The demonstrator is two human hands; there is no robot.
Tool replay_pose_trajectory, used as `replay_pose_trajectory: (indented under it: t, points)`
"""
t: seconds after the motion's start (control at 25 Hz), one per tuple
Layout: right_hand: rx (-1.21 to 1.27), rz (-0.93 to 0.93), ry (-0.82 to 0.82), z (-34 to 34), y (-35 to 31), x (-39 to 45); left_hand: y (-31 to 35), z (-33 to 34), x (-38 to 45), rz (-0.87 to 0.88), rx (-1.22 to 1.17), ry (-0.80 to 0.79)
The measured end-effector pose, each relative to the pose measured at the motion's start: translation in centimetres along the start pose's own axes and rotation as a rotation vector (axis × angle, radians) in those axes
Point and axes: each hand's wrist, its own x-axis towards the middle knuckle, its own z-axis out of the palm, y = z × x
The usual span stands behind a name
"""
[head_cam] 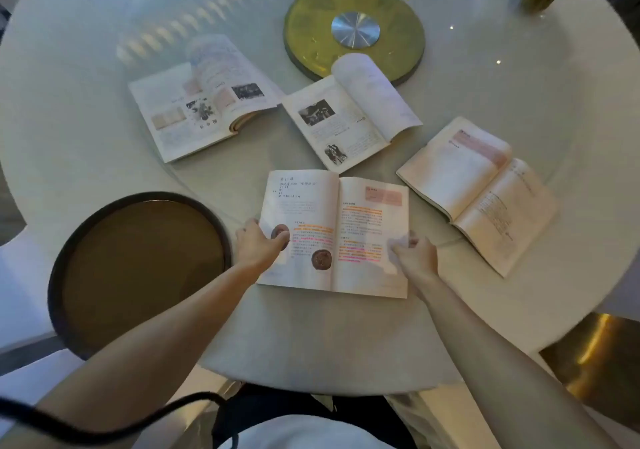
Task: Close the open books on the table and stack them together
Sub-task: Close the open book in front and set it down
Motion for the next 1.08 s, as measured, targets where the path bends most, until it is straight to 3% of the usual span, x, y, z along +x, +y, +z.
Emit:
replay_pose_trajectory:
  t: [0.08,0.28,0.36,0.52,0.72,0.92,1.08]
  points:
    - [-0.007,0.021,0.061,-0.2,0.6,0.6,-0.2,0.0,0.1,-0.089,-0.065,-0.033]
    - [0.170,0.104,-0.026,-1.1,0.9,0.6,-0.6,-0.2,0.0,-0.181,-0.171,-0.054]
    - [0.189,0.115,-0.074,-1.8,1.2,0.8,-0.8,-0.9,0.1,-0.174,-0.191,-0.015]
    - [0.224,0.041,-0.161,-2.9,0.9,0.4,0.2,-3.0,0.0,-0.077,-0.444,0.015]
    - [0.307,-0.130,-0.246,-1.6,-1.8,-2.2,5.5,-2.8,-2.5,0.142,-0.494,-0.229]
    - [0.404,-0.196,-0.334,1.4,-4.4,-4.8,8.2,1.7,-6.2,0.385,-0.295,-0.413]
    - [0.417,-0.118,-0.328,1.4,-4.4,-5.0,7.2,3.4,-6.3,0.294,-0.300,-0.634]
